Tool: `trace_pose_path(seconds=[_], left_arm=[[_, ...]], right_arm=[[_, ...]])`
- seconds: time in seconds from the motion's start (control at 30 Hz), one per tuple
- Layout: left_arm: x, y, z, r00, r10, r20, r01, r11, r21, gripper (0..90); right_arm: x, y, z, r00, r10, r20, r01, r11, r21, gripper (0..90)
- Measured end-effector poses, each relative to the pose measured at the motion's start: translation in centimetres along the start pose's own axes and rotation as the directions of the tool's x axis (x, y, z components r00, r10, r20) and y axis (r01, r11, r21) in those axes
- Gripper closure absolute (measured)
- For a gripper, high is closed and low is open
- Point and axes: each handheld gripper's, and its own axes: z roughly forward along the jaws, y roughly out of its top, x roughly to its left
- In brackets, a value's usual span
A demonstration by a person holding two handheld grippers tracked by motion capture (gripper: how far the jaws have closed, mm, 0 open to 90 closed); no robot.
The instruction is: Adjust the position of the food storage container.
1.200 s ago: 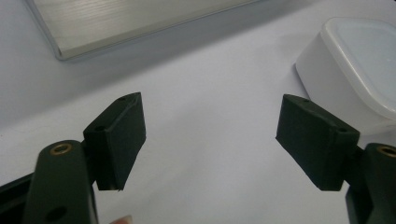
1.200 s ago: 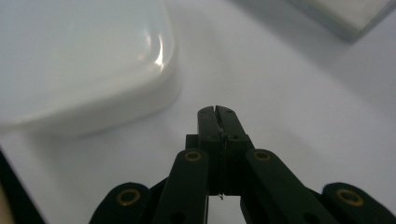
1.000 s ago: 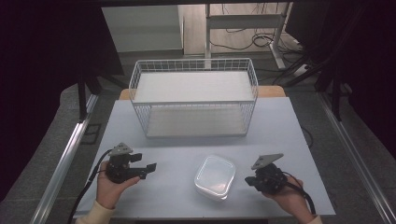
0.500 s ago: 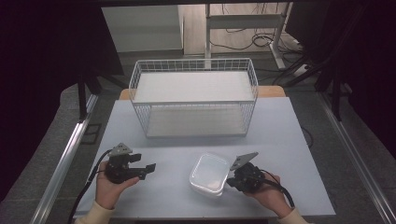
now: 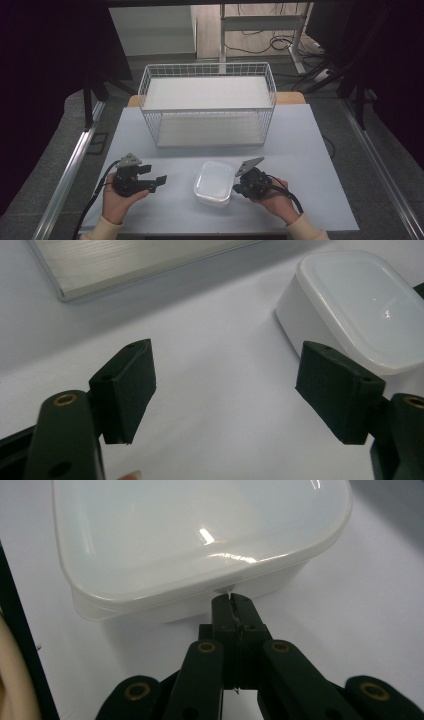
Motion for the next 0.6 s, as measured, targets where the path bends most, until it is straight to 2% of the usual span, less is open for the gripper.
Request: trace_pose_path(seconds=[0.13,0.23,0.47,0.53,0.57,0.6], left_arm=[[0.1,0.0,0.0,1.0000,0.000,-0.003,0.000,1.0000,0.001,24.1],[0.4,-0.3,0.1,0.9997,-0.024,0.009,0.024,0.9997,-0.002,24.7],[0.6,-0.3,-0.1,0.9996,-0.029,0.003,0.029,0.9995,-0.008,24.9],[0.5,-0.4,-0.2,0.9996,-0.027,0.005,0.027,0.9995,-0.014,25.3],[0.4,-0.4,-0.3,0.9995,-0.029,0.008,0.029,0.9994,-0.019,25.3],[0.4,-0.4,-0.3,0.9995,-0.030,0.008,0.030,0.9993,-0.021,25.3]], right_arm=[[0.0,0.4,0.3,1.0000,0.002,-0.001,-0.002,1.0000,-0.003,89.8],[-0.1,0.9,0.6,1.0000,-0.006,0.001,0.006,0.9997,-0.023,89.8],[-0.3,0.8,0.9,1.0000,0.006,0.004,-0.006,0.9992,-0.039,89.8],[-0.2,0.7,0.7,1.0000,0.008,-0.003,-0.008,0.9988,-0.047,89.8],[0.0,0.3,-0.2,0.9997,0.024,0.007,-0.023,0.9975,-0.066,89.8],[0.0,0.3,-0.2,0.9997,0.024,0.007,-0.023,0.9975,-0.066,89.8]])
